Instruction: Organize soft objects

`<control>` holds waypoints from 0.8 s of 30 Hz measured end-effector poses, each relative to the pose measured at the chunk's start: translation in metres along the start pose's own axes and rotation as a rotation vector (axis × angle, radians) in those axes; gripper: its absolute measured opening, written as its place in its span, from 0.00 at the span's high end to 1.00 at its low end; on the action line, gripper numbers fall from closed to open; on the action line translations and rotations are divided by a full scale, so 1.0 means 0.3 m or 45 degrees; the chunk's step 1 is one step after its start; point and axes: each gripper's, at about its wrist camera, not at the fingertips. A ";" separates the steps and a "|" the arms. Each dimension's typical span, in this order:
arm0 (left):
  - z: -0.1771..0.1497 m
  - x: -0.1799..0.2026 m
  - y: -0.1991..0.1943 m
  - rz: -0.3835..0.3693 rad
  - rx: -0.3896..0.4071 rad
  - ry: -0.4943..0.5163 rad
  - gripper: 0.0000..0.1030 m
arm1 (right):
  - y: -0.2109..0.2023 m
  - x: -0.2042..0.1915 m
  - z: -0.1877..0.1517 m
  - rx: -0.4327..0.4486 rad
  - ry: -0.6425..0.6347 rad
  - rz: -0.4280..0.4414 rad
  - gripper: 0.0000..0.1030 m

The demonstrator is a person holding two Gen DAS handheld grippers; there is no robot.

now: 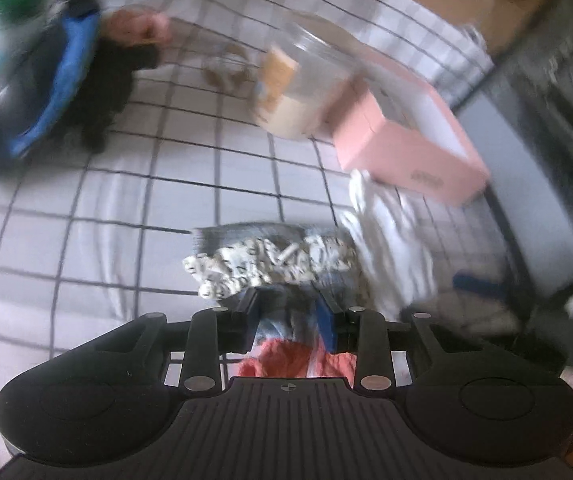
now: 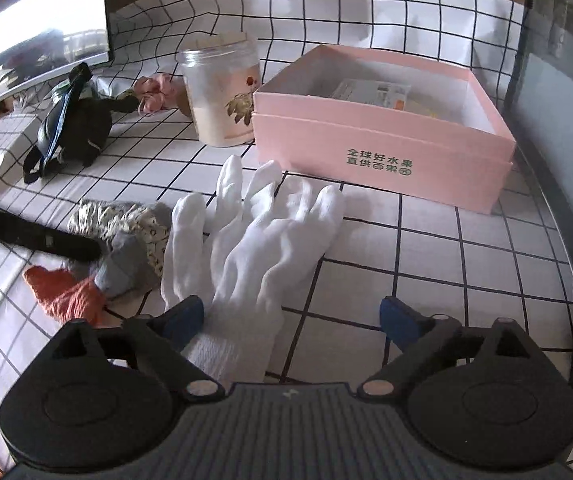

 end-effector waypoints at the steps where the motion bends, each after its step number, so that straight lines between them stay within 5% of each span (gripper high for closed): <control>1: 0.003 0.001 -0.016 -0.009 0.029 -0.007 0.67 | -0.001 -0.003 -0.004 0.005 -0.011 0.001 0.04; 6: 0.010 0.074 -0.016 -0.002 0.009 0.094 0.67 | -0.005 -0.005 -0.020 0.028 -0.029 0.015 0.01; 13: -0.086 0.244 0.089 0.313 -0.052 0.504 0.67 | -0.013 0.001 -0.029 0.037 -0.060 0.044 0.00; 17: -0.089 0.249 0.105 0.234 -0.097 0.461 0.64 | -0.027 0.019 -0.038 0.023 -0.084 0.071 0.00; 20: -0.074 0.241 0.111 0.138 -0.104 0.401 0.44 | -0.037 0.036 -0.046 0.017 -0.100 0.088 0.00; 24: -0.088 0.242 0.100 0.142 -0.075 0.388 0.47 | -0.047 0.037 -0.056 0.024 -0.111 0.095 0.00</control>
Point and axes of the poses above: each gripper's, at about its wrist camera, not at the fingertips, and y roughly the way its jaws point, x to its right, z to its top, and after that the axes turned 5 degrees about -z, right-handed
